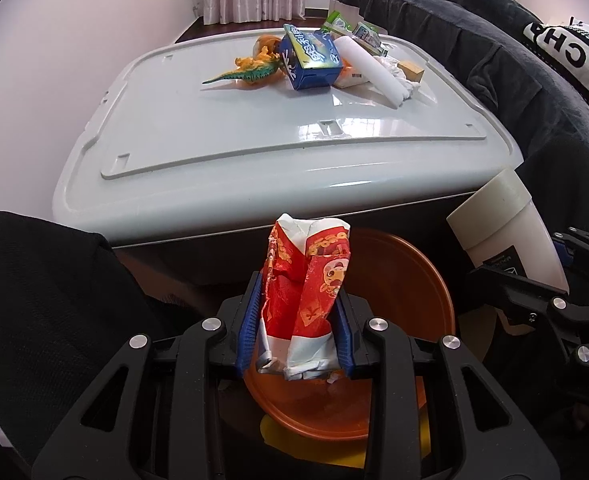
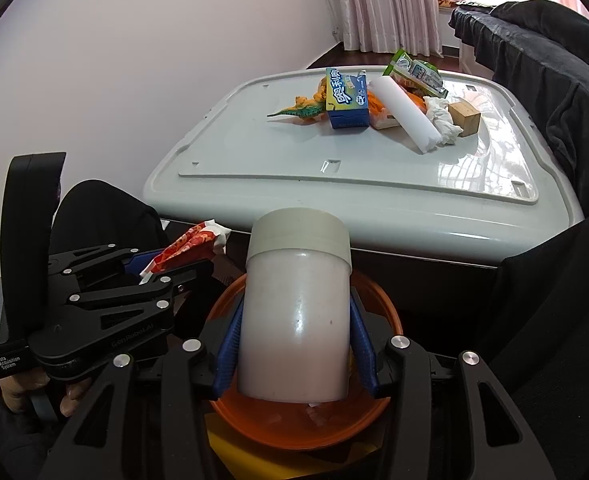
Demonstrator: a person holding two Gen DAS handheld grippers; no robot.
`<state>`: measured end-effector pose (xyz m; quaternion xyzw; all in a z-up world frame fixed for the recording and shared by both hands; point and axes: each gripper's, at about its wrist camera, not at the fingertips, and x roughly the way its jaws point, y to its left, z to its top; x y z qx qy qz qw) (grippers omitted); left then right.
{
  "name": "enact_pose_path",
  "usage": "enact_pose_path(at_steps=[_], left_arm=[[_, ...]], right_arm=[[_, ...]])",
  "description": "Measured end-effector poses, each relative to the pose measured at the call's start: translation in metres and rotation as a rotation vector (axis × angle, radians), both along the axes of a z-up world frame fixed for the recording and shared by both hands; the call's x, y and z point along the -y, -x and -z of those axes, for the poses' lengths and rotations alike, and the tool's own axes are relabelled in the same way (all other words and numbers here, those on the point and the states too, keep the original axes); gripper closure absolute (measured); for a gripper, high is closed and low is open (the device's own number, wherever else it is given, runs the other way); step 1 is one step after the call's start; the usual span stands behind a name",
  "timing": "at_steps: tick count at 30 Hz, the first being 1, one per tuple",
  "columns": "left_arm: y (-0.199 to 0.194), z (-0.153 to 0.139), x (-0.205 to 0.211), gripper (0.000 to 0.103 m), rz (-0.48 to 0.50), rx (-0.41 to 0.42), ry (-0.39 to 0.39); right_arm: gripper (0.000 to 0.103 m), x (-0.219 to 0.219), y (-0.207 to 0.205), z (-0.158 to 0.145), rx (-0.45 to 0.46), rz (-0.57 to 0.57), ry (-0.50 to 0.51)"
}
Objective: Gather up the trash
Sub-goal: 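Carry the jar and wrapper over the bucket and open both tools, then move the right tool back to the lid toward the white foam tube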
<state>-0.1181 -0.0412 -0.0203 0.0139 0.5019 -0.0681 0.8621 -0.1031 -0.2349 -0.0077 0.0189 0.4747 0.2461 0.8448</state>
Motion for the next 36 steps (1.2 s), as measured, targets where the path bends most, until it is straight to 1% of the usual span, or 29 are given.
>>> enact_pose_path(at_steps=[7, 9, 10, 11, 12, 13, 14, 19, 28, 36], left_arm=[[0.0, 0.002, -0.001, 0.072, -0.008, -0.015, 0.009], [0.0, 0.002, -0.001, 0.069, -0.005, -0.016, 0.009], [-0.001, 0.002, 0.0, 0.066, -0.009, -0.017, -0.005], [-0.001, 0.002, 0.0, 0.056, -0.013, -0.017, -0.017], [-0.001, 0.002, 0.0, 0.044, -0.019, -0.016, -0.031], [-0.001, 0.002, -0.001, 0.039, -0.024, -0.013, -0.032], [0.0, 0.001, -0.002, 0.037, -0.03, -0.007, -0.027], [-0.002, 0.001, -0.009, 0.037, -0.053, -0.016, -0.003], [-0.002, 0.0, -0.01, 0.037, -0.063, -0.016, 0.003], [-0.005, 0.002, -0.015, 0.037, -0.075, -0.03, 0.018]], right_arm=[[0.055, 0.0, -0.001, 0.002, -0.008, 0.0, -0.001], [0.055, 0.0, -0.001, 0.002, -0.013, 0.001, 0.0], [0.054, 0.0, -0.002, 0.003, -0.018, 0.003, 0.004], [0.042, 0.0, -0.002, 0.003, -0.019, 0.009, 0.008], [0.035, 0.001, -0.002, 0.002, -0.014, 0.017, 0.011], [0.027, 0.003, -0.001, 0.0, 0.001, 0.027, 0.01], [0.027, 0.004, -0.001, -0.001, 0.006, 0.03, 0.008], [0.029, 0.009, -0.003, 0.0, -0.001, 0.051, 0.001], [0.029, 0.01, -0.003, -0.001, 0.0, 0.058, -0.002], [0.029, 0.013, -0.006, 0.002, -0.02, 0.067, -0.013]])
